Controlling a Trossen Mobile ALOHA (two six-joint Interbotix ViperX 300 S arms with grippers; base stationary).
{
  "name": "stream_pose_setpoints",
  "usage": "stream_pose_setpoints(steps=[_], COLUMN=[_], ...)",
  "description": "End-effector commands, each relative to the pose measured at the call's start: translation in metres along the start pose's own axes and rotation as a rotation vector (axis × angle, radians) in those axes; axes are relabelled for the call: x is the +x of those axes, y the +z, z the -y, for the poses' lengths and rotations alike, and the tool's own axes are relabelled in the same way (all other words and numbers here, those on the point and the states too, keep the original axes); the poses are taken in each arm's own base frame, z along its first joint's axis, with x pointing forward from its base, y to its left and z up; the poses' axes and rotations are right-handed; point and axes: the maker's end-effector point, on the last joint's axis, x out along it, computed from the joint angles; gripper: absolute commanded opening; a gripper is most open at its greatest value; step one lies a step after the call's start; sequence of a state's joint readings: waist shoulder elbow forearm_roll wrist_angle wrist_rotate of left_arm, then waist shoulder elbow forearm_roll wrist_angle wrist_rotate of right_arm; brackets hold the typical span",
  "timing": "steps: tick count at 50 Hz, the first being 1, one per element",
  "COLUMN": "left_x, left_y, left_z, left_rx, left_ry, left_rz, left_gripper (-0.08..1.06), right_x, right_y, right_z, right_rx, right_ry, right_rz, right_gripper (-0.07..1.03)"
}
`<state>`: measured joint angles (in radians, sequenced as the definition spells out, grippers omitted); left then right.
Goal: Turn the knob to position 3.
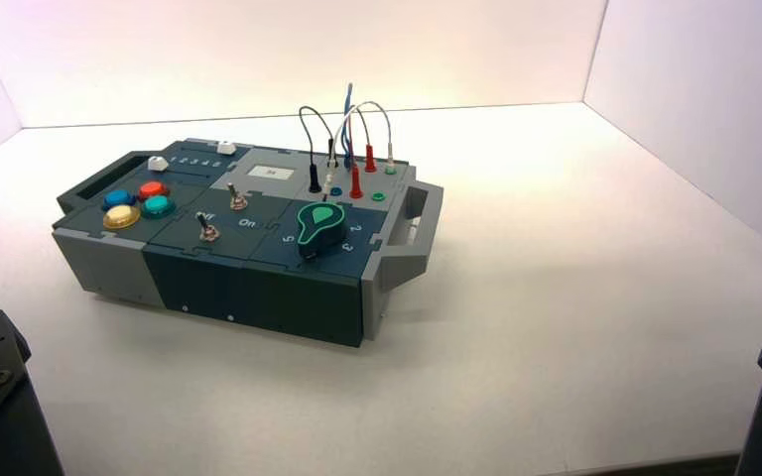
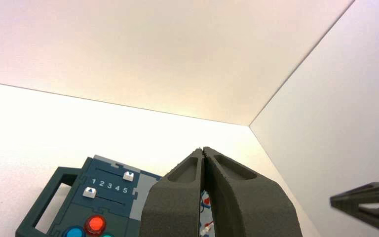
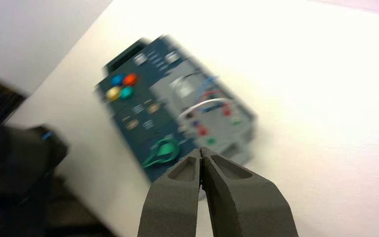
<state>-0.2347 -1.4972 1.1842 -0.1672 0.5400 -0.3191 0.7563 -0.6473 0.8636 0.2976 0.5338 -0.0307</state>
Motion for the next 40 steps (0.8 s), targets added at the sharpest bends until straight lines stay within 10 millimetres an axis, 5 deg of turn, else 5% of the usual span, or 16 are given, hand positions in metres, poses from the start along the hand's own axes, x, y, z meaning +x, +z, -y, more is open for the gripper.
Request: stream_pose_setpoints(steps=[1, 21, 40], left_x=[0.002, -0.004, -0.007], left_y=[0.001, 0.002, 0.002], left_z=[0.0, 0.001, 0.002], left_rx=[0.002, 0.011, 0.012], left_ry=[0.003, -0.009, -0.01], left_rz=[-0.005, 0.022, 0.017], left_gripper=[-0.03, -0.03, -0.03], right_x=[0.01, 0.071, 0.118], right_y=[0.011, -0.01, -0.034], right_z=[-0.028, -0.078, -0.081], right_rx=[0.001, 0.049, 0.045], right_ry=[0.072, 0.174, 0.151], right_rz=[-0.048, -0.278, -0.493], right_gripper=[-0.02, -0.02, -0.02])
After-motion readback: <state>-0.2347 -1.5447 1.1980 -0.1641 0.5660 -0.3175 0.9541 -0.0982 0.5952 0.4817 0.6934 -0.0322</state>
